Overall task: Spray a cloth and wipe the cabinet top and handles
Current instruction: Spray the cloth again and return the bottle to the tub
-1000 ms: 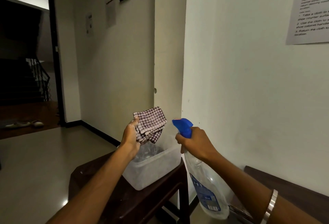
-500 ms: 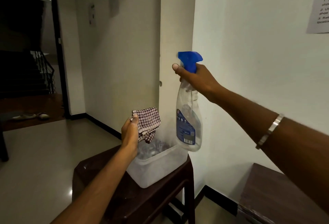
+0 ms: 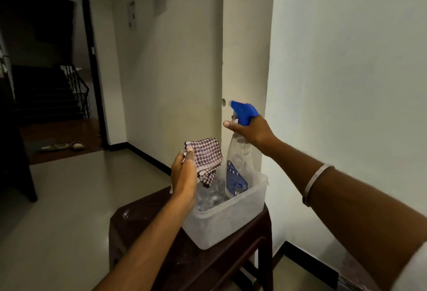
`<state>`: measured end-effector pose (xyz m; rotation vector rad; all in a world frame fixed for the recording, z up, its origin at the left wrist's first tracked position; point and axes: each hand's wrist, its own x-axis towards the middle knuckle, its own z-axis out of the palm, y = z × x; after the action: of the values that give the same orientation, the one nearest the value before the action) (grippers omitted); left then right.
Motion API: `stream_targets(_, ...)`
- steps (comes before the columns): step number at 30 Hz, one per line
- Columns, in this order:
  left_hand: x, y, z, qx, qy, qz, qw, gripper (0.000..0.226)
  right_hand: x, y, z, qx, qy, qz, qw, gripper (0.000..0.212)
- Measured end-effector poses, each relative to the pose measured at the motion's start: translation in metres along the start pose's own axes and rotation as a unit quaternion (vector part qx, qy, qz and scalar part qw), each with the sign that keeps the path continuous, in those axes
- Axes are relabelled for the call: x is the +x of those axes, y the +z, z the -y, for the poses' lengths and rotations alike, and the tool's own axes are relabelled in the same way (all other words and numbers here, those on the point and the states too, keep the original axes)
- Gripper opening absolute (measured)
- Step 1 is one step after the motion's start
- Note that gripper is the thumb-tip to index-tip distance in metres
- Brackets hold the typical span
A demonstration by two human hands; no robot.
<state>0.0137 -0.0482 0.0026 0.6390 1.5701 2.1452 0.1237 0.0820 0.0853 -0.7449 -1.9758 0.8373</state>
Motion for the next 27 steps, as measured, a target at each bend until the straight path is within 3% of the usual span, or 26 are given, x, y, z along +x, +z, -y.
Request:
stream_targets(7,-0.002,0.001,-0.001,-0.010,0.015,0.008,1.000,0.026,-0.004,0.015,-0.022,-0.019,0.029,0.056,0.998,0.053)
stream_targets(10,-0.004,0.000,-0.002,-0.024,0.009,0.013,1.000,0.021,-0.014,0.017,-0.034,-0.052,0.056,0.089,0.993,0.065)
stream_targets(17,-0.007,-0.003,-0.010,-0.066,0.002,0.027,0.997,0.027,-0.034,0.009,-0.043,-0.062,0.103,0.068,0.990,0.089)
stream_targets(20,-0.012,-0.007,-0.015,-0.093,0.003,0.046,0.995,0.028,-0.042,0.004,-0.039,-0.061,0.109,0.037,0.991,0.087)
stream_targets(23,-0.023,-0.009,-0.019,-0.116,0.009,0.074,0.990,0.030,-0.050,0.000,-0.035,-0.083,0.108,-0.044,0.990,0.078)
stream_targets(27,-0.041,-0.004,-0.026,-0.137,0.010,0.105,0.985,0.032,-0.072,-0.011,-0.021,-0.095,0.030,-0.148,0.984,0.051)
